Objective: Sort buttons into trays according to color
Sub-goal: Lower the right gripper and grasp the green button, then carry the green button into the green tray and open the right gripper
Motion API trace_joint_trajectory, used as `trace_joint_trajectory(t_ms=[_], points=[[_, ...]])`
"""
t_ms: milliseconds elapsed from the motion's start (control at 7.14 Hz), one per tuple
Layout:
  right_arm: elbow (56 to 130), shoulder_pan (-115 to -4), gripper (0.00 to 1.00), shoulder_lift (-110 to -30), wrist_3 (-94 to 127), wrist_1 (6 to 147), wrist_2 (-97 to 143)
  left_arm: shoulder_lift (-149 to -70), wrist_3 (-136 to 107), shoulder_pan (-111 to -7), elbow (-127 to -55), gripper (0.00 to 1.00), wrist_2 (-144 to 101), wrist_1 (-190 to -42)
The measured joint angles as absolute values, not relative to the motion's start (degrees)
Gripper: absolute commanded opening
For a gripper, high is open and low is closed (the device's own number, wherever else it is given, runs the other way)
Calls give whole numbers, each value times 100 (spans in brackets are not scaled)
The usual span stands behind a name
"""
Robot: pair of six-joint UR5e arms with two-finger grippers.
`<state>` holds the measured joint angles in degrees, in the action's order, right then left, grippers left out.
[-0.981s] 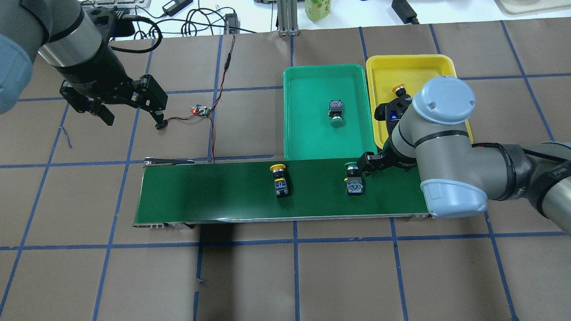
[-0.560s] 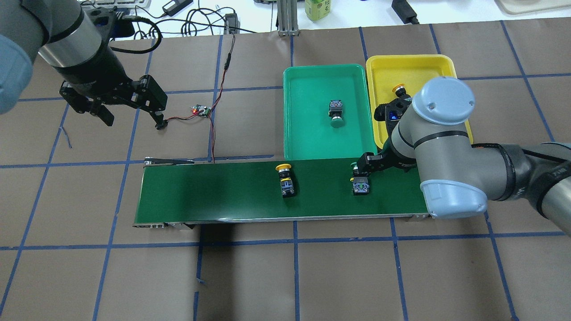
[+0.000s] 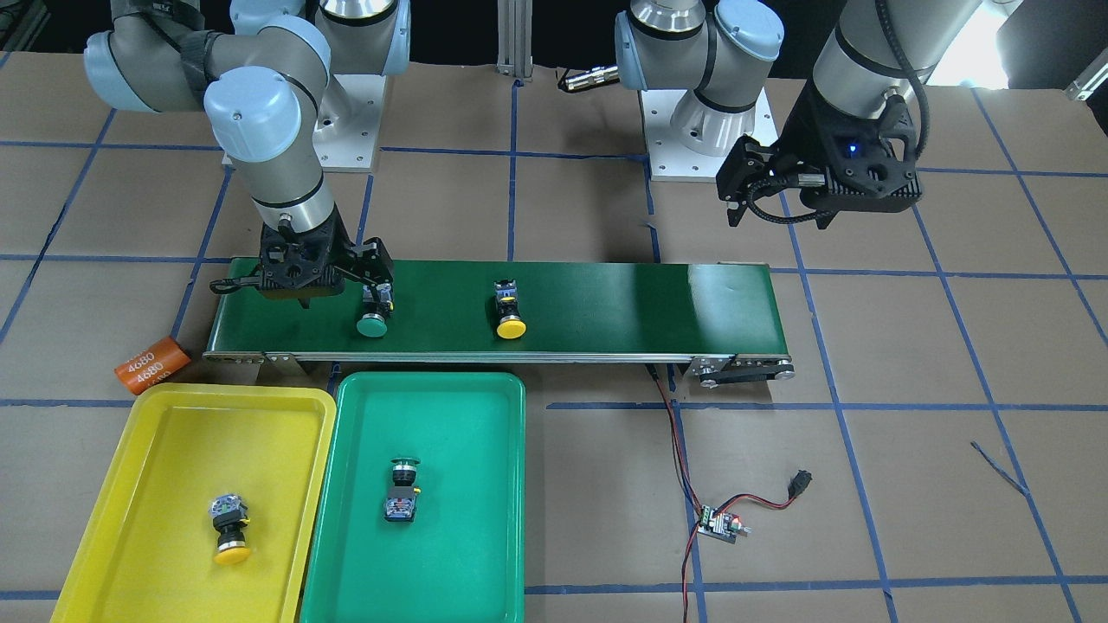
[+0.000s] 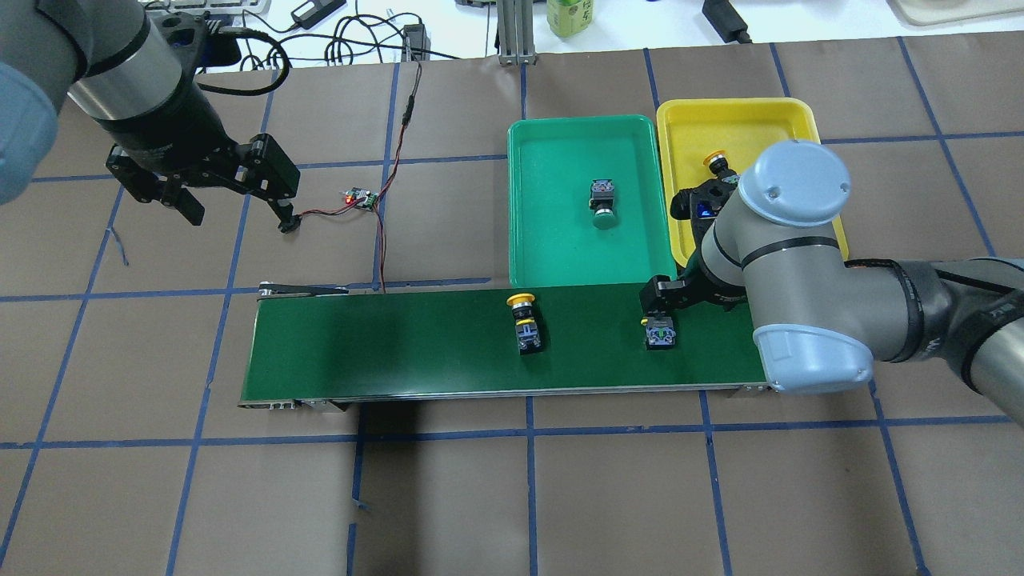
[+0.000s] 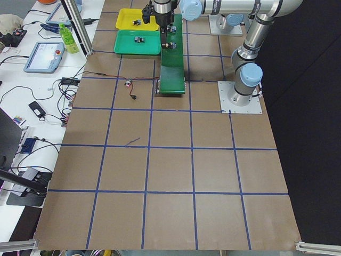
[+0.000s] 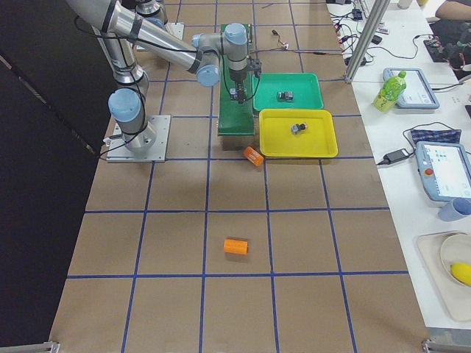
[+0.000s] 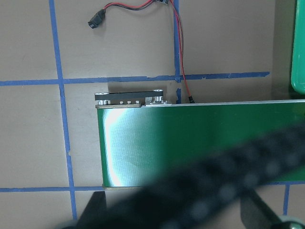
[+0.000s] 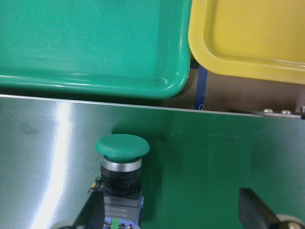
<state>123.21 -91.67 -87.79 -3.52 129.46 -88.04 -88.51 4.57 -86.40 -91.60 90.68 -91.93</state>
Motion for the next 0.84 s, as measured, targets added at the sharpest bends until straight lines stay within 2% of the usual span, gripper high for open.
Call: trace_joint_trajectory(t_ms=[420,560,841], points=[[12357,-9173,99,-8726,-352,12929,-8796,-8851,457,-8640,-9165,100,9063,-9193],[12395,-9174,83,-8661,-354,12935,-8792,-8851,457,-8640,-9162,100,9062,-9193],[12419,-9176,27,-8547,-380,12953,-8799,-8851,457,-8634,-9153,100,9062,-9193]])
